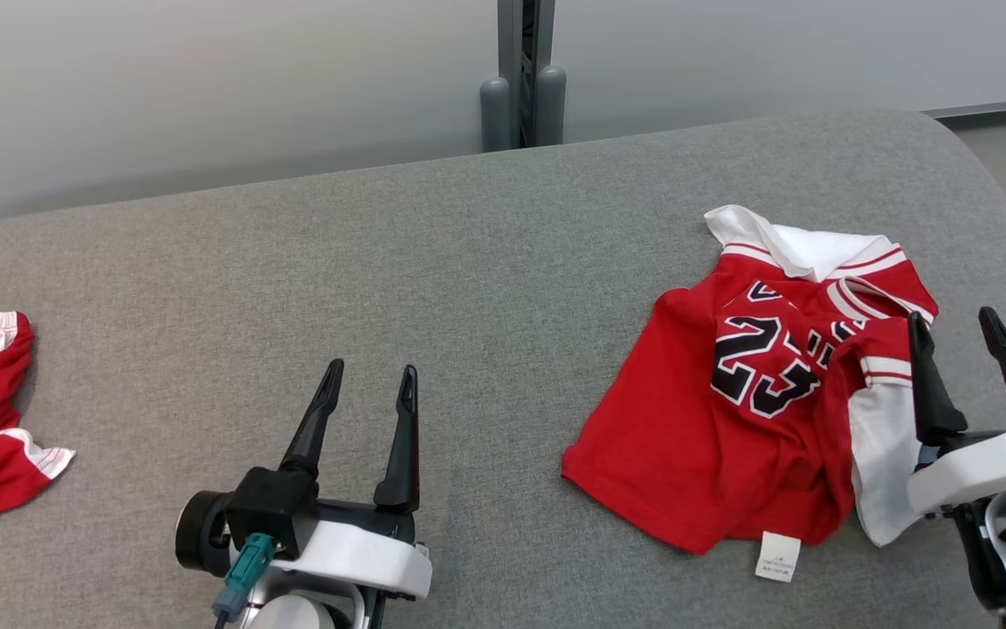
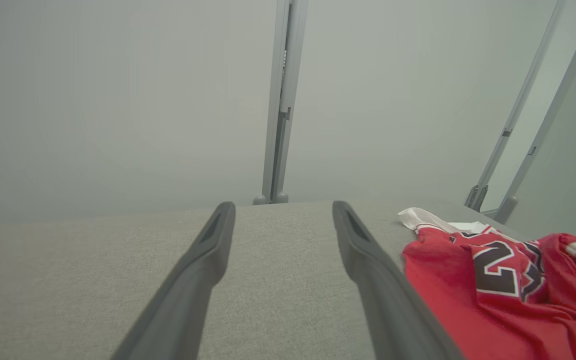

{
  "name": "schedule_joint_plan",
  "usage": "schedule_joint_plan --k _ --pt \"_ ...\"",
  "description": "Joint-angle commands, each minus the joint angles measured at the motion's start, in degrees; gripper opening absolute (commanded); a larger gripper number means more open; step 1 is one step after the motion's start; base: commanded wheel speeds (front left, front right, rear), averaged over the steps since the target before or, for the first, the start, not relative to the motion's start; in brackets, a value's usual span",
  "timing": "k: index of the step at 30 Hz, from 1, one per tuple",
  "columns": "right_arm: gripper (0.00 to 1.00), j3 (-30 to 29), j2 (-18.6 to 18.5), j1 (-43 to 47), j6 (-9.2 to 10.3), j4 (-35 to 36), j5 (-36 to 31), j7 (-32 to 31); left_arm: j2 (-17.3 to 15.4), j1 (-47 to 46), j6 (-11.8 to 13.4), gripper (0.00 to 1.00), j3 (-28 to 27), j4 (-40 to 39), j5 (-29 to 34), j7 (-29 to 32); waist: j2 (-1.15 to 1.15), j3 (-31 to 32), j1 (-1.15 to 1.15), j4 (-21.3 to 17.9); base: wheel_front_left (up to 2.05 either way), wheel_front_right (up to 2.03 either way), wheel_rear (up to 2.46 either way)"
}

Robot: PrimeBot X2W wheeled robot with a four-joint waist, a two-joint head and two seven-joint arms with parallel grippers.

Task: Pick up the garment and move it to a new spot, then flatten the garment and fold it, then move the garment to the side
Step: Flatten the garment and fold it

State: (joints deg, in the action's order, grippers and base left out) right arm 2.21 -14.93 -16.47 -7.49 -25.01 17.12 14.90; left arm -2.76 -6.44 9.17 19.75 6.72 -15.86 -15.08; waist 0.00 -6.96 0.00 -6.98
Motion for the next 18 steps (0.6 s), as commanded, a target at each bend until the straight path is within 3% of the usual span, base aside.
schedule_joint_plan --k 1,9,18 --pt "1.00 0.80 -0.34 1.08 0.00 2.10 0.59 0.34 -0.23 -0.44 0.30 1.00 0.11 -0.09 -0.28 -0.04 0.00 -0.10 0.00 -0.10 0.00 0.00 0.00" --pt "1.00 3.03 -0.06 3.89 0.00 11.33 1.88 0.41 -0.23 -1.23 0.53 1.00 0.52 -0.14 -0.53 -0.04 0.00 -0.56 0.00 -0.67 0.00 0.00 0.00" --pt "1.00 2.71 0.67 5.34 -0.01 11.91 1.40 0.41 -0.23 -1.79 0.58 1.00 1.63 0.02 -0.79 -0.04 0.00 -1.14 0.00 -1.35 0.00 0.00 0.00"
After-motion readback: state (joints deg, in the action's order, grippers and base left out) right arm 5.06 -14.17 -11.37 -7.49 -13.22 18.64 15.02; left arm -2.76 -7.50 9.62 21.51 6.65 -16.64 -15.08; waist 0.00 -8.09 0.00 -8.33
